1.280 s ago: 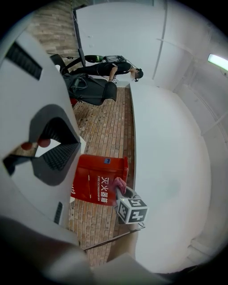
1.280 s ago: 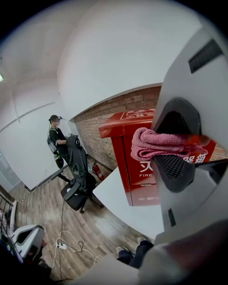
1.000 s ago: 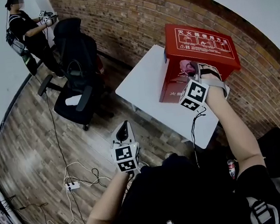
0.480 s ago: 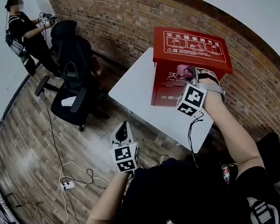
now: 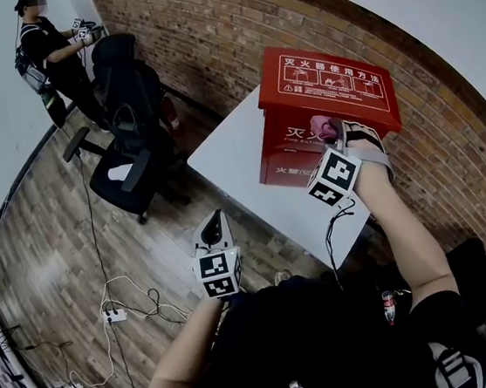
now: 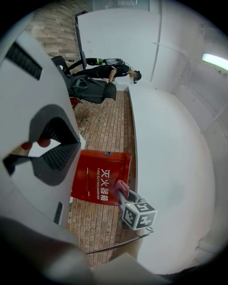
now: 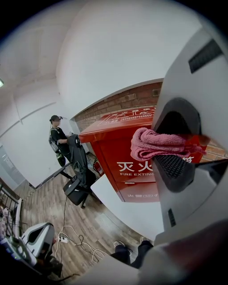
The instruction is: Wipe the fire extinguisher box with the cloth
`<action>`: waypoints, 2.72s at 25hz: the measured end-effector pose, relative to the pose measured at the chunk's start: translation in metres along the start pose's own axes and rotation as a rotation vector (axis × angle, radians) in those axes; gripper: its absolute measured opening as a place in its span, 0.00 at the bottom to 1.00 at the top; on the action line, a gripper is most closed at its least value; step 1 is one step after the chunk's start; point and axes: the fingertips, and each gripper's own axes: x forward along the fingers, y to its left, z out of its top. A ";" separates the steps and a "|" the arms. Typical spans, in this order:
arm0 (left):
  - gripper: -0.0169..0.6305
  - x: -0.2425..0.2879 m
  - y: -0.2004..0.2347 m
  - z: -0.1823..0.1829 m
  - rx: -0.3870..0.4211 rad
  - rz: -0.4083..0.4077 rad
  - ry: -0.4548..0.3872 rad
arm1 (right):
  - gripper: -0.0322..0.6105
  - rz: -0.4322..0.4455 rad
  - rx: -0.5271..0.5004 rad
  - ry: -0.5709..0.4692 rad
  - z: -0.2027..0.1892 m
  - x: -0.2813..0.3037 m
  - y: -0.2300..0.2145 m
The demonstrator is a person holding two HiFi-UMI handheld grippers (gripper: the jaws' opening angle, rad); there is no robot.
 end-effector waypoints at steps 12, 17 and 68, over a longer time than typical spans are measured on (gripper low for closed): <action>0.07 -0.004 0.001 -0.004 -0.013 0.048 0.004 | 0.21 0.069 -0.030 0.020 -0.004 0.010 0.022; 0.07 -0.002 -0.002 -0.007 -0.015 0.051 0.013 | 0.21 0.082 -0.029 0.010 -0.006 0.017 0.033; 0.07 -0.007 0.000 -0.036 -0.017 0.108 0.090 | 0.21 0.255 -0.028 -0.007 -0.010 0.077 0.124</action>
